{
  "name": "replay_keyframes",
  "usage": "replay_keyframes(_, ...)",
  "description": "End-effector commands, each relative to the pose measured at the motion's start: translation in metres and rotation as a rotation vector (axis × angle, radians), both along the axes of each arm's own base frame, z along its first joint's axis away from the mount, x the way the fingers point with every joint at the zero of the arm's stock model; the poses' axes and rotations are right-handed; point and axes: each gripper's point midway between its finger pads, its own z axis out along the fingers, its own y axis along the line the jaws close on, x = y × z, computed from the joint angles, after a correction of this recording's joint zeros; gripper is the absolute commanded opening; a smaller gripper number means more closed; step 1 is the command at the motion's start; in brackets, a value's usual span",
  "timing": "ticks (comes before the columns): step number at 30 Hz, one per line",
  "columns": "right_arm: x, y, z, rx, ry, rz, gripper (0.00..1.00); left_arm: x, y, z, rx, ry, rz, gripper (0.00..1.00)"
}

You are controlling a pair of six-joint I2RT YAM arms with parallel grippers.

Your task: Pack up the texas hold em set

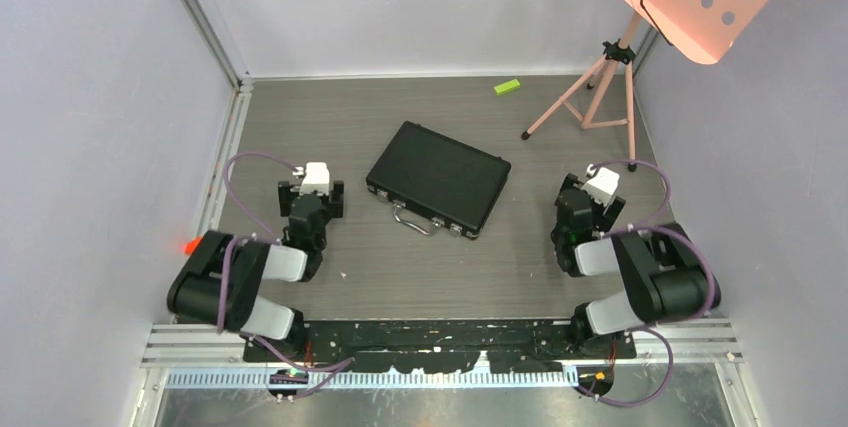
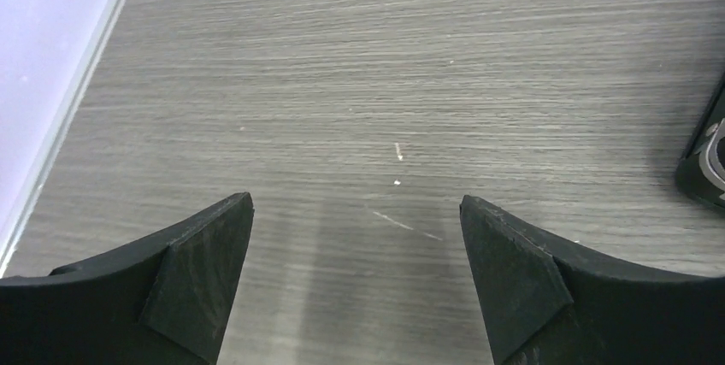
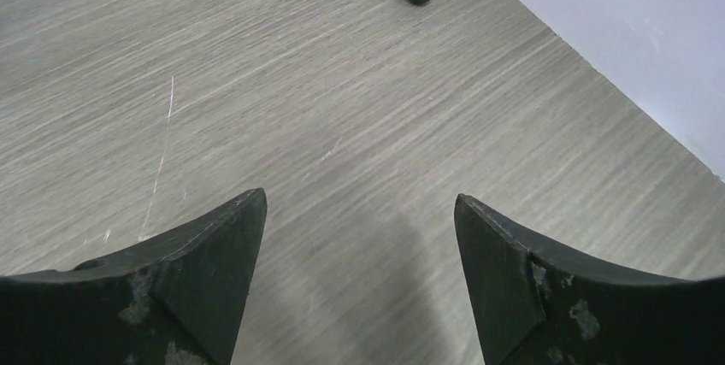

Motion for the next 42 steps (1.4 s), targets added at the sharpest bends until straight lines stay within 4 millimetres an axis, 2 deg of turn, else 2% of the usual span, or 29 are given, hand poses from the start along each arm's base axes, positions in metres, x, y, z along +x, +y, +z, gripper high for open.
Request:
replay_keyframes(1,0.046,0.011,0.040,-0.020,-0.185,0.095,0.86,0.025,-0.006,0.023,-0.013,-0.198,-0.069,0.96)
replay_keyframes(2,0.050,0.009,0.038,-0.014,-0.162,0.100,0.96,0.026,-0.001,0.021,-0.021,-0.206,-0.053,0.97)
replay_keyframes(3,0.060,0.015,0.032,0.015,-0.119,0.139,0.98,0.028,-0.001,0.023,-0.020,-0.218,-0.047,0.98)
replay_keyframes(4,0.062,0.005,0.030,0.027,-0.105,0.116,0.99,0.027,-0.001,0.024,-0.026,-0.212,-0.050,0.98)
replay_keyframes(5,0.069,0.006,0.028,0.052,-0.079,0.127,0.99,0.026,-0.002,0.015,-0.024,-0.156,-0.054,0.98)
replay_keyframes(8,0.073,0.001,0.023,0.082,-0.059,0.130,1.00,0.031,0.000,0.018,-0.032,-0.154,-0.039,0.99)
replay_keyframes(15,0.070,0.004,0.021,0.086,-0.068,0.152,1.00,0.038,0.008,0.016,-0.035,-0.132,0.008,1.00)
replay_keyframes(17,0.064,0.004,0.013,0.089,-0.092,0.171,1.00,0.038,0.008,0.015,-0.041,-0.118,0.006,1.00)
replay_keyframes(20,0.068,0.013,0.015,0.083,-0.097,0.230,1.00,0.039,0.008,0.015,-0.042,-0.121,0.007,1.00)
replay_keyframes(42,0.068,0.013,0.014,0.086,-0.103,0.235,1.00,0.041,0.009,0.013,-0.054,-0.103,0.000,1.00)
